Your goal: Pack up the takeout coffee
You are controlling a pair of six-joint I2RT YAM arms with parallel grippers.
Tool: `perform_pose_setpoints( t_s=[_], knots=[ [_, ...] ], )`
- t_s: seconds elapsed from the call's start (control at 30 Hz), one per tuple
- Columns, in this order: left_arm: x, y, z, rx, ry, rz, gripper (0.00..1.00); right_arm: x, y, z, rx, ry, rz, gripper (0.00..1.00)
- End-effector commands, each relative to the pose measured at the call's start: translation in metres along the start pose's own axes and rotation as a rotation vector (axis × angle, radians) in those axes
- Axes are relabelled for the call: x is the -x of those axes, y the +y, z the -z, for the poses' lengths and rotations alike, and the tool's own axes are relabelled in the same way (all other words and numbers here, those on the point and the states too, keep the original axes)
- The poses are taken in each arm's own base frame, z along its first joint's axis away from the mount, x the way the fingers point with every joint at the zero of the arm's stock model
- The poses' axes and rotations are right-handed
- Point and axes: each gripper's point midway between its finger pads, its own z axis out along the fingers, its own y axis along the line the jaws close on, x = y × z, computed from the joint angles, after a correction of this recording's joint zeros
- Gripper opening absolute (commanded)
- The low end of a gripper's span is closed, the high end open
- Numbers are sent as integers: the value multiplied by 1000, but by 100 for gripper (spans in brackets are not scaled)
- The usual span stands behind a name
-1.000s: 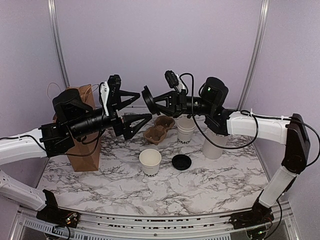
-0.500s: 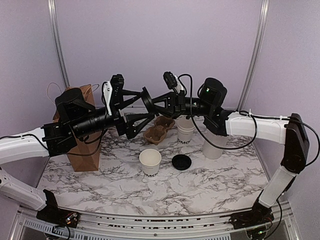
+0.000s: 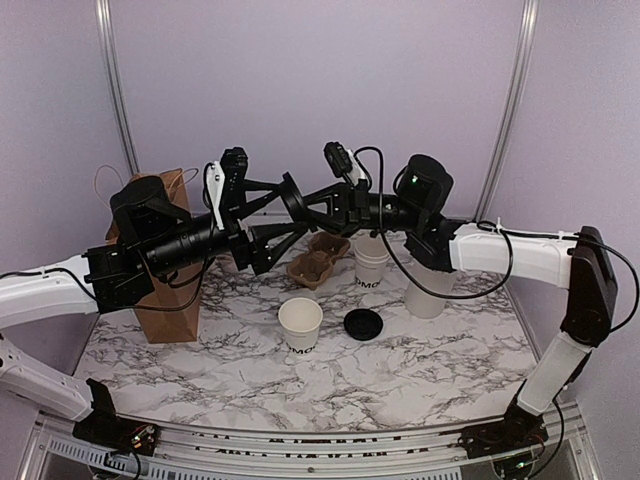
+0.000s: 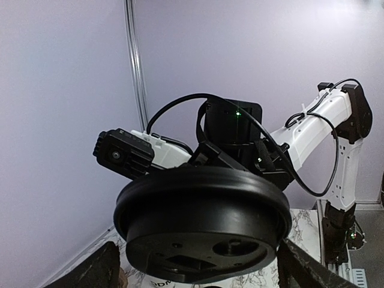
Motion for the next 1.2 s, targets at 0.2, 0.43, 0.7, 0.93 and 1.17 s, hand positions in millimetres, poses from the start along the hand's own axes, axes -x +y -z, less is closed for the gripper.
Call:
perform_pose_setpoints(
  t_s=[0.2,0.43,0.7,0.93,1.17],
  knots=[
    [27,3,1,20,-74,-12,93,4,17,-9,51,15,39,14],
    [26,1,2,10,-73,-11,85,5,15,-11,50,15,32,14],
    [24,2,2,15,-69,-3,76,5,11,-11,44,14,25,16],
    [20,2,1,17,-60,15,75,5,7,-11,17,12,28,23],
    [15,5,0,36,-50,51,75,7,-4,-5,-76,-7,53,38]
  ],
)
